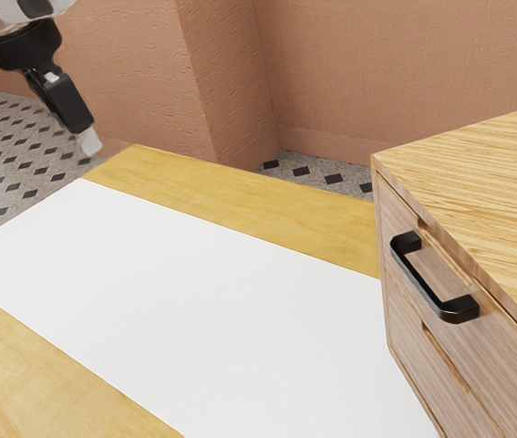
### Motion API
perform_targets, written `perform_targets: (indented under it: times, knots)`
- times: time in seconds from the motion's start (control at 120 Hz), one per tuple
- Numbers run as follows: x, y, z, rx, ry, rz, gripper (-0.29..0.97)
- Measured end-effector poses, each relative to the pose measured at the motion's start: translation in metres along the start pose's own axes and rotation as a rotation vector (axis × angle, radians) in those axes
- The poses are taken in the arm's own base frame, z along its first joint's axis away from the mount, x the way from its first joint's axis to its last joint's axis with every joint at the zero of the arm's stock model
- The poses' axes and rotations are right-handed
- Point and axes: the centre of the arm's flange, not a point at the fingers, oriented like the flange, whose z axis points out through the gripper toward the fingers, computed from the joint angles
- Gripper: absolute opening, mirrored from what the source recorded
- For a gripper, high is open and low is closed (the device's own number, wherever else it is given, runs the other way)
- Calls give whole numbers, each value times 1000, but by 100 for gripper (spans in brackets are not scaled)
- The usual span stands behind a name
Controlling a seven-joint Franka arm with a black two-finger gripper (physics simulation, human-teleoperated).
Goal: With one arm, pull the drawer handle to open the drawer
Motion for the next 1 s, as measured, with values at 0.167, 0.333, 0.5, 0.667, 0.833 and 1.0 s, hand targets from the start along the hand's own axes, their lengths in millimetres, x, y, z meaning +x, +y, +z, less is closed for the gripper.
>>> perform_targets:
  times: [0.167,0.333,0.5,0.667,0.833,1.0]
  knots:
    - [6,13,12,-33,-25,95,68]
    - [-25,117,-20,-141,-27,358,68]
    - [-34,172,6,-141,-109,686,68]
    - [-5,195,40,-97,3,1080,68]
    - [10,231,42,-72,206,1456,68]
    - [29,240,59,-39,391,1677,66]
